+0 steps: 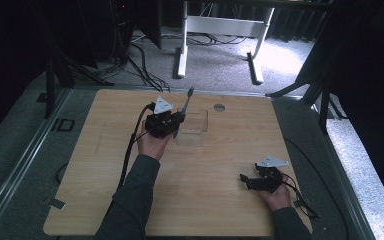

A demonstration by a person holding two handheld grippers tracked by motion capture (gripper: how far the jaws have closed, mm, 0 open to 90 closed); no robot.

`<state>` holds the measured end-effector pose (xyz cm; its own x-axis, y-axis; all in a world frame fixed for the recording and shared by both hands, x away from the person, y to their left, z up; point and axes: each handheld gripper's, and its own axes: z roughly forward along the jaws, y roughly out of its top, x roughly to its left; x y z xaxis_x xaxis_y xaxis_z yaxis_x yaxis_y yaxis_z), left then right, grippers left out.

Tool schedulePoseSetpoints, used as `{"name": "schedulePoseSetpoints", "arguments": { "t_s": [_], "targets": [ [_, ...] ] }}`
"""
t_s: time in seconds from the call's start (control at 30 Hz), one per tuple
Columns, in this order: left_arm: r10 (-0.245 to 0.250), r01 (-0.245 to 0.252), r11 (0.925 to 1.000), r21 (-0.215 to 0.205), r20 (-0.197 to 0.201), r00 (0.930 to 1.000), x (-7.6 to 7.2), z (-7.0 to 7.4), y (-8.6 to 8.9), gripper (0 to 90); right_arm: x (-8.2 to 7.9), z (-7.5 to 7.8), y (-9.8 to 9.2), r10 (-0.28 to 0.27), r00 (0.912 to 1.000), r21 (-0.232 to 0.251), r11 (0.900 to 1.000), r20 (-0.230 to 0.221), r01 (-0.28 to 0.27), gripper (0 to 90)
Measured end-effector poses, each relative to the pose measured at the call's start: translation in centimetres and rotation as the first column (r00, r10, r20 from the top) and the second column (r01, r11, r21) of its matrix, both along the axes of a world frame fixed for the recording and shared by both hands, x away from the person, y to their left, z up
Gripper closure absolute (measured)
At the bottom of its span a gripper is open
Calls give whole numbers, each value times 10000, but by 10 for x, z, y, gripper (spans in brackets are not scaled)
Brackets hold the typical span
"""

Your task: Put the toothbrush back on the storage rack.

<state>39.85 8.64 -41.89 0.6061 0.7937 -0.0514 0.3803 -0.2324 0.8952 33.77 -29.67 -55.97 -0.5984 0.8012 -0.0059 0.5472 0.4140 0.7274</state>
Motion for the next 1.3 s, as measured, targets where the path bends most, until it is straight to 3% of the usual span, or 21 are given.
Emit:
{"name": "schedulePoseSetpoints", "arguments": {
  "t_s": [0.47,1.3],
  "targets": [
    [1,-2,10000,-99,-91,10000,5,-1,-3,792,0,0,0,-7,10000,12,10000,-25,7,187],
    [16,-4,9992,-394,309,9995,15,-4,-14,791,0,0,0,-5,10000,3,10000,-23,5,187]
  ]
}}
